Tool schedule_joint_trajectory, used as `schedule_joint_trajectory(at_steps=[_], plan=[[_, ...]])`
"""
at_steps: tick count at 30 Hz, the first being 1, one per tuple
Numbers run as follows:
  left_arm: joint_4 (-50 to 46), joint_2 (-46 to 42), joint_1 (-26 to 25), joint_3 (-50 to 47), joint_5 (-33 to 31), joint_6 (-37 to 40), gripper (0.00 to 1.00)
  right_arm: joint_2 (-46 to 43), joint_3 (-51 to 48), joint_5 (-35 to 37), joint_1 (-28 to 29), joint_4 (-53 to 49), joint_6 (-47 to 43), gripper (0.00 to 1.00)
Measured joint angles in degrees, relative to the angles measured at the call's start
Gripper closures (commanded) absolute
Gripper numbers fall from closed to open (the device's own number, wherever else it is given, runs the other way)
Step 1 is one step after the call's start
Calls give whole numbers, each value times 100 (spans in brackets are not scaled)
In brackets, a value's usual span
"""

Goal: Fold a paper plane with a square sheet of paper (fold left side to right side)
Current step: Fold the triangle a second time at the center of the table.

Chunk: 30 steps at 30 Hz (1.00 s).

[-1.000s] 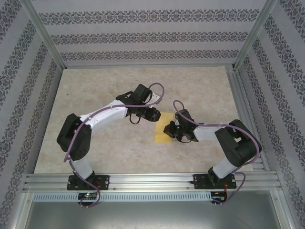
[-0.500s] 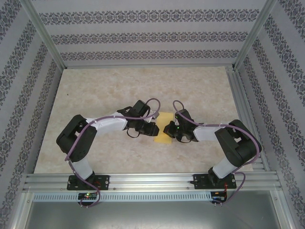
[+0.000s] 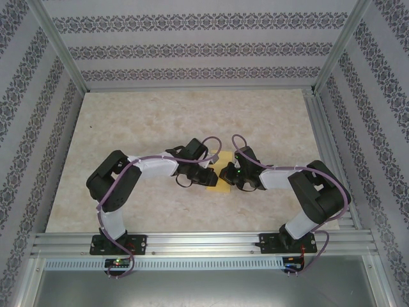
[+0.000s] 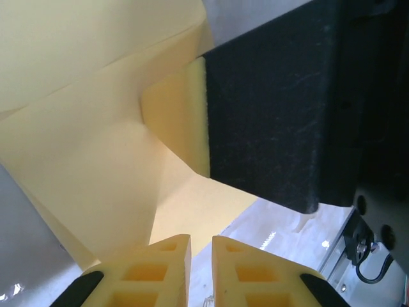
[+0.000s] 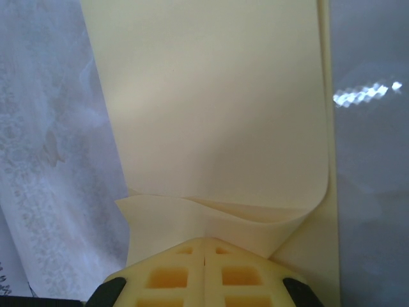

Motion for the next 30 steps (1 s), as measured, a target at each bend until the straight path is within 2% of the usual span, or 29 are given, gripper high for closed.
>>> schedule_joint_trajectory(at_steps=[30], plan=[[-107,212,0,-116,-262,201,84,-2,2,0,-2,-9,-87,100]])
